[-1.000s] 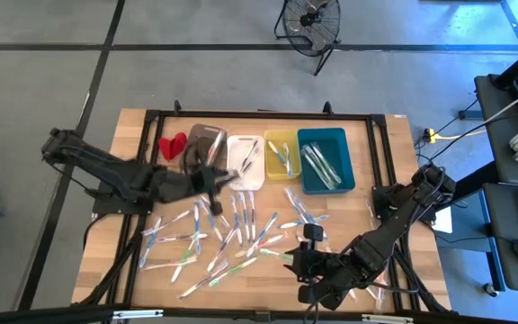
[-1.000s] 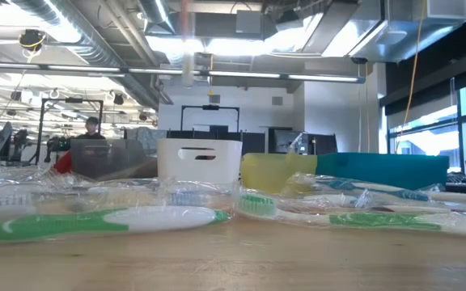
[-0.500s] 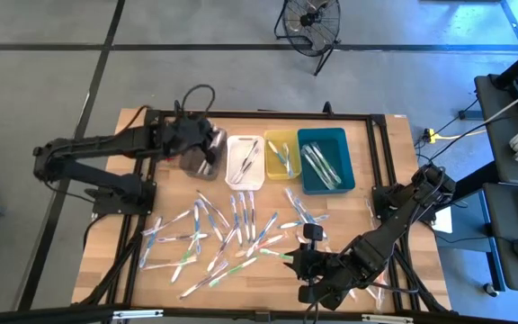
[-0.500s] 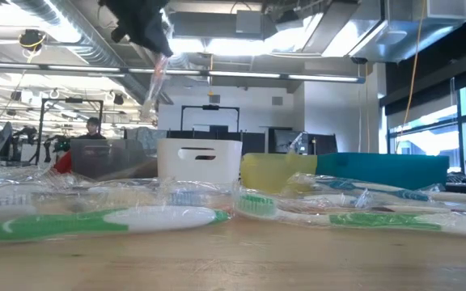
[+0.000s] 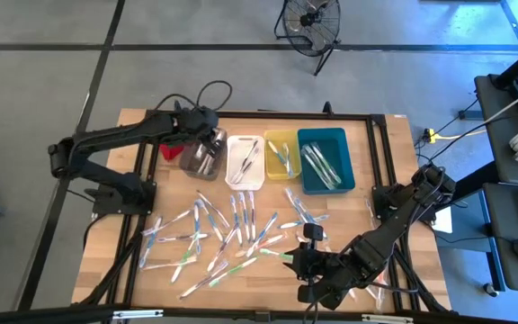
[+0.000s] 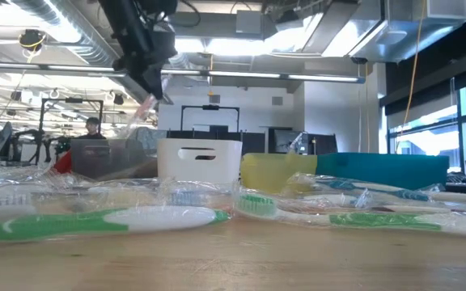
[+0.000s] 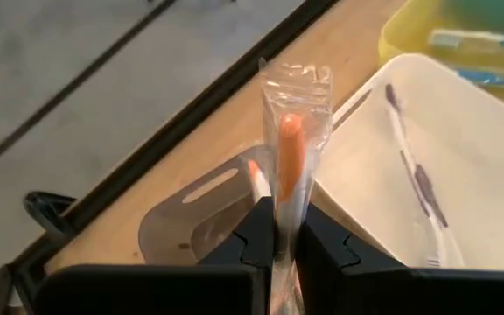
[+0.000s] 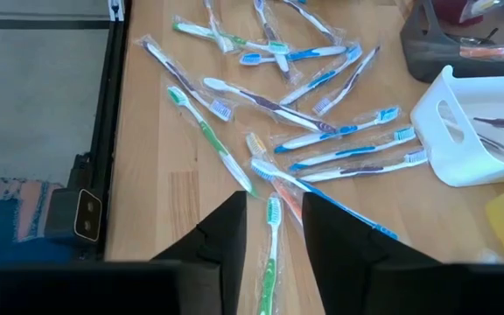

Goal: Pick & Place Toothbrushes
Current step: Put the orange toothbrush into the black bin

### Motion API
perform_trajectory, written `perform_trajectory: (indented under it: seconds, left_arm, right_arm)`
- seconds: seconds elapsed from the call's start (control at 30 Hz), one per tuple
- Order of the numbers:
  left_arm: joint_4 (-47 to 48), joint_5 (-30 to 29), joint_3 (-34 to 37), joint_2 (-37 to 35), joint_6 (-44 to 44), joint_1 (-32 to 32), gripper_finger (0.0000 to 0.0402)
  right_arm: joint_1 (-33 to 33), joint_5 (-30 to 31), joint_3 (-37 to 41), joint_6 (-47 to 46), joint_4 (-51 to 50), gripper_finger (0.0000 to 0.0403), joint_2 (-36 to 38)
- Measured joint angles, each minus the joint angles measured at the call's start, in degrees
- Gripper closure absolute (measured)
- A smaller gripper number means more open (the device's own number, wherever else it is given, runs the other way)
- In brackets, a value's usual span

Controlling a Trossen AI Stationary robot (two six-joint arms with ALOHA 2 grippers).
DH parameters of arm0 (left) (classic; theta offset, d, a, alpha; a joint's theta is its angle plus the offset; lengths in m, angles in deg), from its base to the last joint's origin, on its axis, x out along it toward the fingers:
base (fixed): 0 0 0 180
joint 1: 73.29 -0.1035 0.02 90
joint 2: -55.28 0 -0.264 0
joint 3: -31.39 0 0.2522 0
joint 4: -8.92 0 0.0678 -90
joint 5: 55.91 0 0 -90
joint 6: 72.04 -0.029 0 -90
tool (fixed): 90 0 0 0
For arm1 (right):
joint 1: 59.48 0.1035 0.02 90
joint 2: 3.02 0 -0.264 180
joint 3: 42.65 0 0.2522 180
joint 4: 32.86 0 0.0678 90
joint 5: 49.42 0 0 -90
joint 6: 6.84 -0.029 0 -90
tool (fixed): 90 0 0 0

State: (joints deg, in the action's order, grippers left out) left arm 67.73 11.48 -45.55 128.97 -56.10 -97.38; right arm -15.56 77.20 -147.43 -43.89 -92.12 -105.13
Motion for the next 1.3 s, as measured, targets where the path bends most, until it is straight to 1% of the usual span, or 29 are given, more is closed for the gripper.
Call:
perform_trajectory:
  seconds: [0.17,0.3,0.47,0.6,0.8,0.9,1.03,1.3]
  left_arm:
    - [1.3,4.4,0.0,1.4,0.0,-3.5,0.0381]
    - [3.3,6.2,0.0,3.3,-0.3,-5.1,0.0381]
    - [3.2,6.5,0.0,5.2,-0.6,-5.3,0.0381]
    - [3.4,8.6,0.0,6.7,-0.3,-5.9,0.038]
    - [3.5,9.9,0.0,8.9,0.0,-6.6,0.0378]
    - [3.7,11.9,0.0,10.0,0.8,-7.3,0.0378]
    - [4.2,12.8,0.0,11.3,0.9,-8.1,0.0377]
    - [5.0,14.0,0.0,12.1,1.2,-8.7,0.0374]
  right_arm:
    - [0.0,0.0,0.0,0.0,0.0,0.0274,0.0]
    - [0.0,0.0,0.0,0.0,-0.1,0.0268,0.0]
    - [0.0,0.0,0.0,0.0,-0.2,0.0271,0.0]
    - [0.0,0.0,0.0,-0.3,-0.2,0.0281,0.0]
    - [0.0,0.0,0.0,-1.4,-0.2,0.0293,0.0]
    - [0.0,0.0,0.0,-1.4,-0.2,0.0296,0.0]
    - [0.0,0.0,0.0,-1.4,-0.4,0.0292,0.0]
    - [0.0,0.0,0.0,-1.4,-0.5,0.0273,0.0]
